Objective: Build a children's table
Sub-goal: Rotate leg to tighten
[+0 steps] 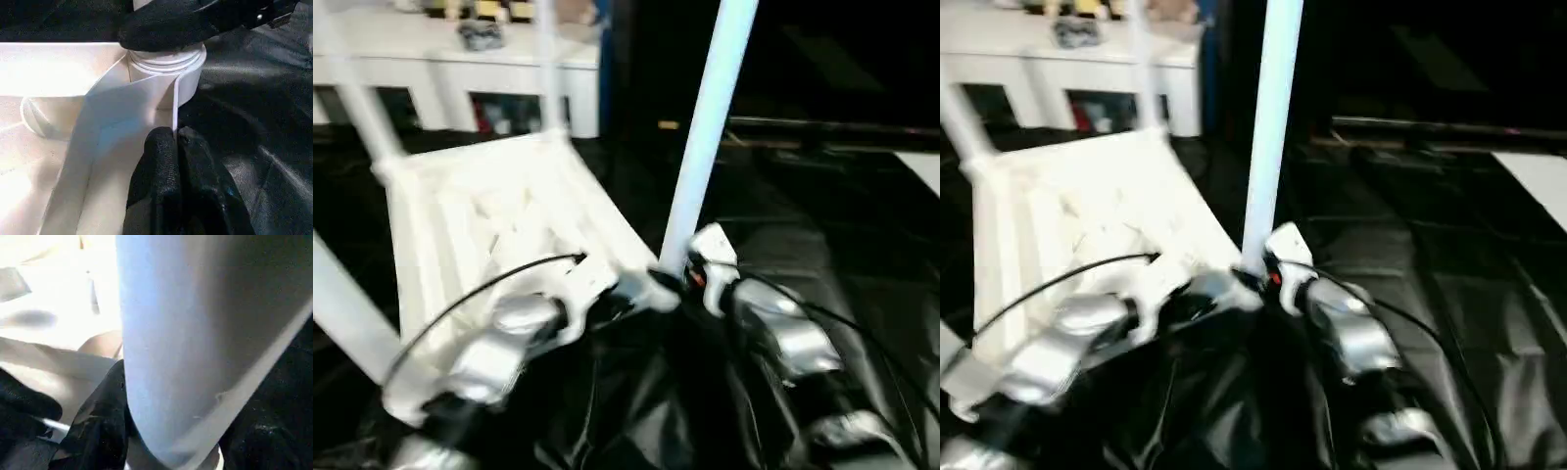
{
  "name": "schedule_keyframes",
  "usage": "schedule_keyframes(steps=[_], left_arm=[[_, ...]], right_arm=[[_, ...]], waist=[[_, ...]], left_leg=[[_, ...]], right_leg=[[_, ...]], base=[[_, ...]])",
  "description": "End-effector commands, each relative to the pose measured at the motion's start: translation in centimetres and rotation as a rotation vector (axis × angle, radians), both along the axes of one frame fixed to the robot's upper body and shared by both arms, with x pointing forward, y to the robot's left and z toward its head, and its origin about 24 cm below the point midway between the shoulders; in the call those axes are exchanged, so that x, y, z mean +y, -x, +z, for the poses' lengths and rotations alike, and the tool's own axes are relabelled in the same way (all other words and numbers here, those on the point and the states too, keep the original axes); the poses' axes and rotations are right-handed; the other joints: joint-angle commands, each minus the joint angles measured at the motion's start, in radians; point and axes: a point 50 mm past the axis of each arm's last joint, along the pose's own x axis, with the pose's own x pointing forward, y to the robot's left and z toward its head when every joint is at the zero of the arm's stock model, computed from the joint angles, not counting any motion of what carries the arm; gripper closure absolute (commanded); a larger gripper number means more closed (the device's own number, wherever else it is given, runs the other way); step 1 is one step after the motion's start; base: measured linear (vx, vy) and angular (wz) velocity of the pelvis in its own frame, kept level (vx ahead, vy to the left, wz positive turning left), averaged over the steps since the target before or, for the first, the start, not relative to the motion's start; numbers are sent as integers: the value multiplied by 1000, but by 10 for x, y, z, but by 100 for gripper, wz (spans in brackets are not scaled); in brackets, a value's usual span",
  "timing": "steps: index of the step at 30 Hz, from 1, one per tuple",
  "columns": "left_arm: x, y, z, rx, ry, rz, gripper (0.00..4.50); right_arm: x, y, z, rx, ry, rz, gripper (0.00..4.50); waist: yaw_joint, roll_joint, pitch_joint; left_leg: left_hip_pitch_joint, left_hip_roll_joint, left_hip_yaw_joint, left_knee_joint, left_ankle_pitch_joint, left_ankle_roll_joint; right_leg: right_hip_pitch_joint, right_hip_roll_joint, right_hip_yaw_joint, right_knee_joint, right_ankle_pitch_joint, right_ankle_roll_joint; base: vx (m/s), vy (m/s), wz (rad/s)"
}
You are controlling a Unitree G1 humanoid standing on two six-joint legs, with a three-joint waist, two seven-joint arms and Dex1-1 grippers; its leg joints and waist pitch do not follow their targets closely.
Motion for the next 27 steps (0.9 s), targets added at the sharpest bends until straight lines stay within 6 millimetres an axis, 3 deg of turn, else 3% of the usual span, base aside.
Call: schedule_keyframes(steps=[1,2,10,12,17,18,19,21,23,26,27], left_arm=[[-45,0,17,-60,73,-125,450],[-45,-1,18,-62,70,-130,450],[-24,1,17,-61,27,-180,450],[-14,-1,17,-87,-21,-157,450],[-6,-2,18,-61,-16,-131,450],[-5,-2,18,-48,-16,-126,406],[-5,-2,18,-48,-16,-126,395],[-3,-3,18,-37,-27,-102,395],[-1,-3,16,-14,-48,-91,360],[2,-2,13,13,-77,-93,360],[3,-1,12,19,-82,-92,360]], right_arm=[[58,19,-8,41,-22,228,256],[58,19,-7,45,-37,232,201],[31,17,-4,45,-7,282,129],[16,16,-3,39,14,287,129],[0,13,1,23,28,273,129],[-4,12,3,18,31,268,123],[-4,12,3,18,31,268,123],[-8,10,5,12,29,265,123],[-11,9,7,9,26,270,123],[-11,10,7,9,27,275,123],[-11,10,6,9,28,276,123]], waist=[[-2,5,-36],[-3,1,-37],[3,0,-39],[7,-1,-42],[18,-5,-46],[21,-6,-47],[22,-6,-48],[26,-7,-49],[27,-6,-50],[21,-5,-51],[21,-4,-53]], left_leg=[[16,27,-22,-85,-474,-14],[15,26,-21,-85,-472,-11],[9,30,-16,-89,-419,3],[8,33,-15,-89,-399,8],[9,35,-1,-85,-318,24],[7,34,0,-85,-308,24],[7,35,0,-84,-300,23],[4,34,2,-84,-271,27],[1,34,2,-83,-251,30],[-9,34,-2,-85,-230,29],[-6,35,-1,-83,-228,28]], right_leg=[[17,-74,40,-103,-551,-76],[17,-74,41,-103,-555,-76],[20,-76,55,-90,-481,-107],[22,-77,58,-84,-445,-117],[23,-73,66,-72,-348,-162],[25,-74,66,-72,-350,-163],[26,-74,66,-71,-347,-163],[28,-73,66,-69,-330,-163],[32,-72,66,-65,-309,-166],[38,-70,63,-59,-278,-172],[37,-72,64,-59,-271,-176]], base=[[0,0,0],[0,0,0],[0,0,0],[0,0,0],[10,-2,1],[0,0,0],[0,0,0],[0,0,0],[0,0,0],[0,0,0],[0,0,0]])
